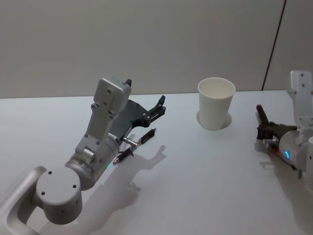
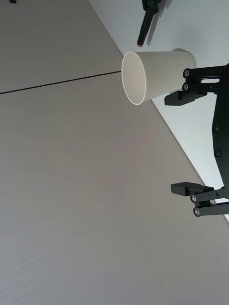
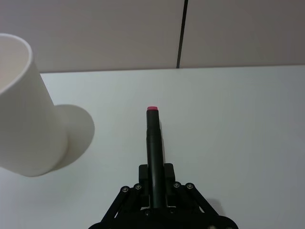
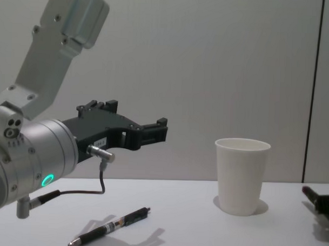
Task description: Place the pen into the pen holder.
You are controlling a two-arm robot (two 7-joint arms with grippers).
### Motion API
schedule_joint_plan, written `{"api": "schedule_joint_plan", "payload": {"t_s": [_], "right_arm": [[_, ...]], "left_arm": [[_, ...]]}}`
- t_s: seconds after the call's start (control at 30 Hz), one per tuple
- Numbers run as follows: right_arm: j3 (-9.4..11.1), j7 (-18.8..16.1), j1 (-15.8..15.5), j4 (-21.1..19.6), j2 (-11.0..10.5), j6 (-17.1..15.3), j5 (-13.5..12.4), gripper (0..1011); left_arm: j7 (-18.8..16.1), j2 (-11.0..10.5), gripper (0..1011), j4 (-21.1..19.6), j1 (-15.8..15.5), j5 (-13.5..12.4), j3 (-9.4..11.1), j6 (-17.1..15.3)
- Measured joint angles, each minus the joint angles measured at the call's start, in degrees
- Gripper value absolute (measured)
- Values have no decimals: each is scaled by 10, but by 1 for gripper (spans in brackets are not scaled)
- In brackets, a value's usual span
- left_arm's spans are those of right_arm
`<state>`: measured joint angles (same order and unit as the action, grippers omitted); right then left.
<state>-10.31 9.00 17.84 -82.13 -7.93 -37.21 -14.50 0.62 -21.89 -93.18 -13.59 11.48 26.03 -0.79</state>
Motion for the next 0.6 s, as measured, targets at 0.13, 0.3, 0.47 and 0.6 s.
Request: {"api": "schedule_joint_plan", "payload": {"t_s": [0.13, 0.3, 0.47, 0.6], "right_arm": [[-1, -4, -3, -6, -2, 25, 15, 177], [-2, -8, -7, -16, -4, 53, 31, 177], [-2, -13, -11, -28, -7, 87, 50, 177], [-2, -17, -13, -37, -9, 110, 61, 177]], "left_arm": [[0, 0, 1001, 0, 0, 0, 0, 0], [0, 0, 1001, 0, 0, 0, 0, 0], [0, 0, 1001, 0, 0, 0, 0, 0], [0, 0, 1001, 0, 0, 0, 0, 0]]}}
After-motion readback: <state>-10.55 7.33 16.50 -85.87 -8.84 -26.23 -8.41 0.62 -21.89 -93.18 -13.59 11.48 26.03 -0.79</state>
